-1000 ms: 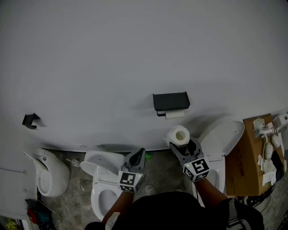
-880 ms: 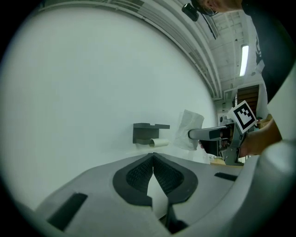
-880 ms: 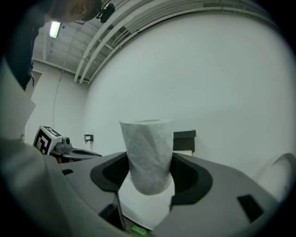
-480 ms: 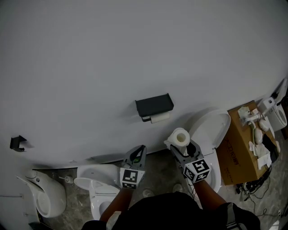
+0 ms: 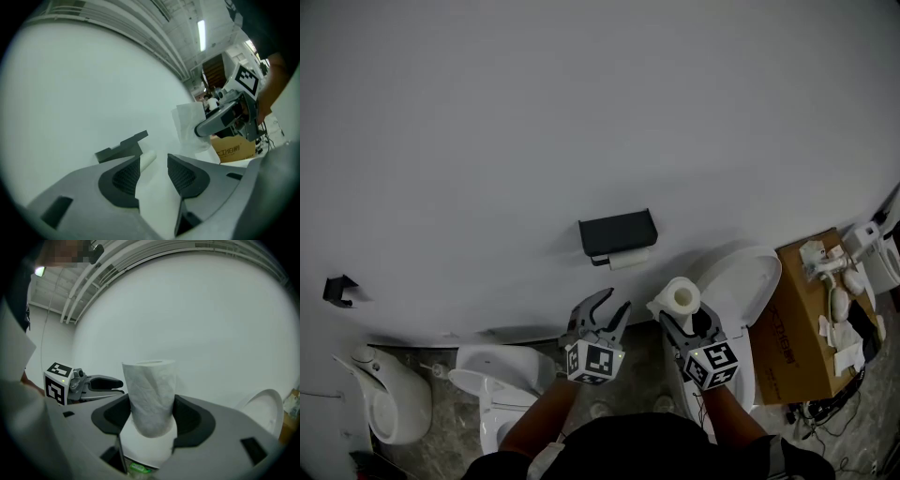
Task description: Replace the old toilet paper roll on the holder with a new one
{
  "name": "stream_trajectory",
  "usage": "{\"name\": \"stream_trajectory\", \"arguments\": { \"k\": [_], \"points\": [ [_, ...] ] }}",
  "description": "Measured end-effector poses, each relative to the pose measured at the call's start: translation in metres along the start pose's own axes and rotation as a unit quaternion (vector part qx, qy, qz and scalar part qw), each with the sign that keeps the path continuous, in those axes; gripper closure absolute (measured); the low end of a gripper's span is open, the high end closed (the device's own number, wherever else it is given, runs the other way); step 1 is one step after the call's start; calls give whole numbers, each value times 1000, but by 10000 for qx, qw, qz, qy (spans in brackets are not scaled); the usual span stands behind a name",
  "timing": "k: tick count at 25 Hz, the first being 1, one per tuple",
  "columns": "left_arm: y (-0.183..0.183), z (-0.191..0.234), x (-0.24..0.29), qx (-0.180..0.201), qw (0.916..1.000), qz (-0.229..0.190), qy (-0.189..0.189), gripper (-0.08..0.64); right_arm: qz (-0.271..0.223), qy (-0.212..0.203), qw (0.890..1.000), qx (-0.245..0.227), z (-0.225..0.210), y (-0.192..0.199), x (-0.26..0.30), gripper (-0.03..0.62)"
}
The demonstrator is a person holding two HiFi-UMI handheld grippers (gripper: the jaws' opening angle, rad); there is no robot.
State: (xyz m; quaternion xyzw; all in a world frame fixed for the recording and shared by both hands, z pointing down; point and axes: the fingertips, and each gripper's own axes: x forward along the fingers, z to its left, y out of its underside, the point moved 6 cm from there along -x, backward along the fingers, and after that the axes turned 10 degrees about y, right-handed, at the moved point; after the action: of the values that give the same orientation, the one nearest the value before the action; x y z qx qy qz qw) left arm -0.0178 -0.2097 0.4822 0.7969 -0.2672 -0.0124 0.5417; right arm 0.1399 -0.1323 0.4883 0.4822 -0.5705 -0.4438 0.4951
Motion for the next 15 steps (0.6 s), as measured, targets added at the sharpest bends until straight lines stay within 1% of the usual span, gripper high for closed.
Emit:
{"name": "stream_trajectory", "arguments": {
  "k": [3, 5, 7, 9, 12, 14, 15],
  "points": [
    [-7, 0, 17, 614, 9976, 308, -23, 391, 8, -28, 10000, 18, -9, -1, 1, 321],
    [-9, 3, 29, 981, 9935, 563, -109, 391, -13, -22, 10000, 26, -16, -2, 2, 321],
    [-10, 7, 42, 1268, 9886, 789, -211, 387, -25, -15, 10000, 13, -23, -4, 2, 321],
    [-12, 12, 53, 1378, 9858, 926, -240, 379, -26, -19, 10000, 21, -29, -4, 1, 320],
    [-13, 18, 64, 1369, 9844, 1086, -207, 377, 3, -41, 9999, 111, -37, -3, -1, 320],
    [-12, 20, 74, 1493, 9804, 1266, -211, 370, 14, -50, 9998, 166, -42, -4, -1, 321],
    [-12, 21, 79, 1620, 9767, 1389, -220, 366, 0, -58, 9998, 177, -45, -5, -1, 319]
  ]
}}
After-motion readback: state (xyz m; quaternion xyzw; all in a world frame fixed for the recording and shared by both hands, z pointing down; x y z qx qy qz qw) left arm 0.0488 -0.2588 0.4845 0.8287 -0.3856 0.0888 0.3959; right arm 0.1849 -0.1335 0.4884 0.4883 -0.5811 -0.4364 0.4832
